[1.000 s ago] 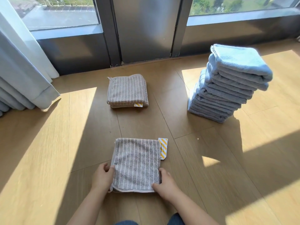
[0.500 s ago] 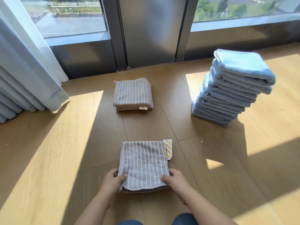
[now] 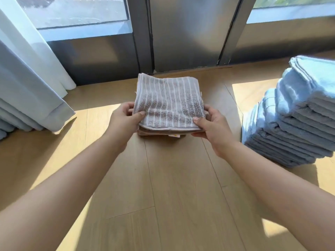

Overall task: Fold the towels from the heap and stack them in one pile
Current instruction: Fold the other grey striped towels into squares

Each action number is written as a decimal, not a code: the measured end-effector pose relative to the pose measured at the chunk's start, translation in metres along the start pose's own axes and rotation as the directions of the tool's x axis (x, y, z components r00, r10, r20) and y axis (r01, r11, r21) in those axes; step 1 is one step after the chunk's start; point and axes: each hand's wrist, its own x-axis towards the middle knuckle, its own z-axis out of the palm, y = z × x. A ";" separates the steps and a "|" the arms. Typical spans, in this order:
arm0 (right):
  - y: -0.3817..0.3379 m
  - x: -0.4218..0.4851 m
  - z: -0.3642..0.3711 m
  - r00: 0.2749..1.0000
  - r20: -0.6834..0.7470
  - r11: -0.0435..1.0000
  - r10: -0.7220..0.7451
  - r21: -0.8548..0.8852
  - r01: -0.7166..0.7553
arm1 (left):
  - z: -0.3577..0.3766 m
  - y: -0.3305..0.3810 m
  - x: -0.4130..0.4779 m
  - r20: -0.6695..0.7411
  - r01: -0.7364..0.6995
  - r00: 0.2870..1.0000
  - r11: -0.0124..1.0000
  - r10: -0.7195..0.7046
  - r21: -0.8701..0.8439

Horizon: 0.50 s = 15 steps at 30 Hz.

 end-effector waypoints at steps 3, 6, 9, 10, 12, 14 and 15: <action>0.002 0.048 0.009 1.000 -0.016 0.999 -0.025 -0.031 0.025 | 0.004 -0.003 0.046 -0.028 0.025 0.999 1.000 -0.024 0.013; 0.038 0.087 0.017 0.998 -0.047 0.991 0.049 -0.119 -0.055 | 0.008 -0.028 0.087 -0.115 0.102 0.989 0.993 -0.095 0.053; 0.081 0.100 0.025 0.973 -0.090 0.951 0.211 -0.212 -0.226 | 0.005 -0.074 0.110 -0.250 0.307 0.937 0.920 -0.246 0.244; 0.090 0.102 0.025 0.960 -0.124 0.938 0.251 -0.213 -0.273 | 0.005 -0.086 0.111 -0.273 0.372 0.912 0.896 -0.305 0.241; 0.095 0.106 0.023 0.943 -0.190 0.920 0.275 -0.234 -0.315 | 0.005 -0.102 0.112 -0.270 0.430 0.887 0.884 -0.375 0.183; 0.093 0.112 0.021 0.941 -0.200 0.910 0.273 -0.265 -0.320 | 0.008 -0.104 0.117 -0.228 0.435 0.885 0.895 -0.405 0.099; 0.090 0.114 0.021 0.945 -0.169 0.914 0.281 -0.254 -0.317 | 0.009 -0.102 0.120 -0.203 0.434 0.885 0.900 -0.419 0.033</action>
